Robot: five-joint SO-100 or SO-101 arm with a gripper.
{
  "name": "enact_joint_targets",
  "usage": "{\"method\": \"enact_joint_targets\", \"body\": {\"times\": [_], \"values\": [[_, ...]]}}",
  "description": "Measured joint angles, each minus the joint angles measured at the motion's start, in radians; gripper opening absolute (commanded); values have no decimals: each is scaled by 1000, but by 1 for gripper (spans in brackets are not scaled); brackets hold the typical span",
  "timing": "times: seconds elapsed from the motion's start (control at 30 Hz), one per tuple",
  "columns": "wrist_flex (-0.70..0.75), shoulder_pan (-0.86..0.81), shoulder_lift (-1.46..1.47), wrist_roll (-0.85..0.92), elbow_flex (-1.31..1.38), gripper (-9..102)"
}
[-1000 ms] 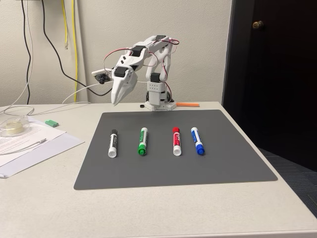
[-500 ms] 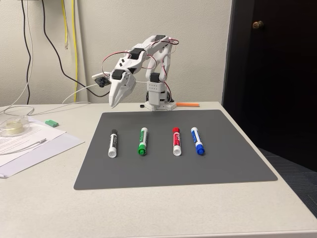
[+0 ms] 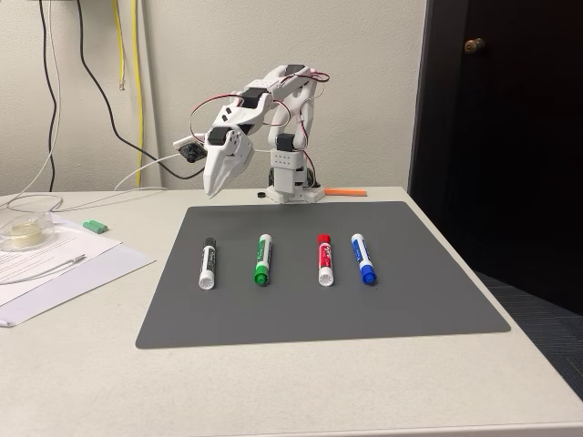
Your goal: Pick up the black marker.
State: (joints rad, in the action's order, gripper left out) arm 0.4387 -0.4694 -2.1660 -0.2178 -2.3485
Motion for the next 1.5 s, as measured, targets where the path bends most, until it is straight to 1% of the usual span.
{"method": "enact_joint_targets", "body": {"times": [0.07, 0.27, 0.4, 0.67, 0.9, 1.07, 1.17, 1.33, 1.5], "values": [[-9, 2, -20, 0, -14, 0], [-114, 0, -129, -38, -183, 0], [-144, 3, -160, -66, -207, 0], [-253, -17, -58, -75, -189, 0], [-193, -15, 58, -92, -71, 0], [-181, -15, 74, -130, -52, 0], [-137, -6, 95, -178, -3, 0], [-29, 14, 284, -281, 160, 0], [14, 15, 314, -336, 199, 0]]}}
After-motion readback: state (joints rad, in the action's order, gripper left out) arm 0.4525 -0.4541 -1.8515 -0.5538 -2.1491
